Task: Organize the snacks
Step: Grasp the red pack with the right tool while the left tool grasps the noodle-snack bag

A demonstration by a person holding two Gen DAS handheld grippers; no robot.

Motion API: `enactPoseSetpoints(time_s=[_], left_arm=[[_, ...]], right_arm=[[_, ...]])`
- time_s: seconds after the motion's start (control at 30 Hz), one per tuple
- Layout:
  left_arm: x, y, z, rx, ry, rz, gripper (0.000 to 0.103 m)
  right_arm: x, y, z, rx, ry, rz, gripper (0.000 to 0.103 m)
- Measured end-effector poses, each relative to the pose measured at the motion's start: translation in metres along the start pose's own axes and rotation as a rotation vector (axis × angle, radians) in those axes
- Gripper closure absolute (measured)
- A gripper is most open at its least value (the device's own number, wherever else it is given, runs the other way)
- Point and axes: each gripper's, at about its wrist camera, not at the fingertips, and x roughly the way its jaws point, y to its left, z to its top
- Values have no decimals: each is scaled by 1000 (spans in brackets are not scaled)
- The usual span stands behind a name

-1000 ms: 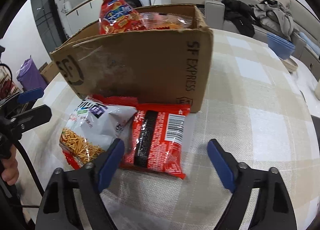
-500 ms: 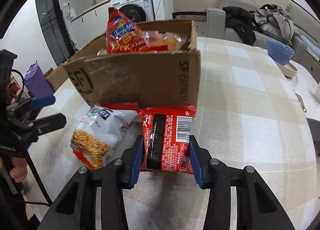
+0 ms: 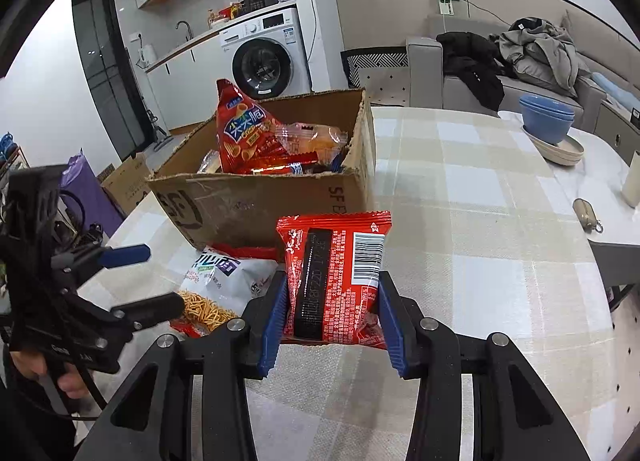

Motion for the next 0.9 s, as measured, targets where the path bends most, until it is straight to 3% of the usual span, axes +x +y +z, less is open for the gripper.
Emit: enactPoseSetpoints(time_s=[0.4,0.47,0.63,0.7,0.9], left_arm=[[34,-36,20,0,43,-31,2],[42,-41,23,5,63,-31,17],[61,-52,30,-15,113,-51,36],[64,-56,32,-10,104,-44,52],[67,-63,29,-19,73,-71,59]], right_arm=[[-25,-10,9,27,-60,16,59],[-27,-12,11,29,-64,12,59],[-31,-15,13,36,-73,10,59],[-32,-15,13,33,-74,9,59],[-36,-15,13,37,-83,4,59]])
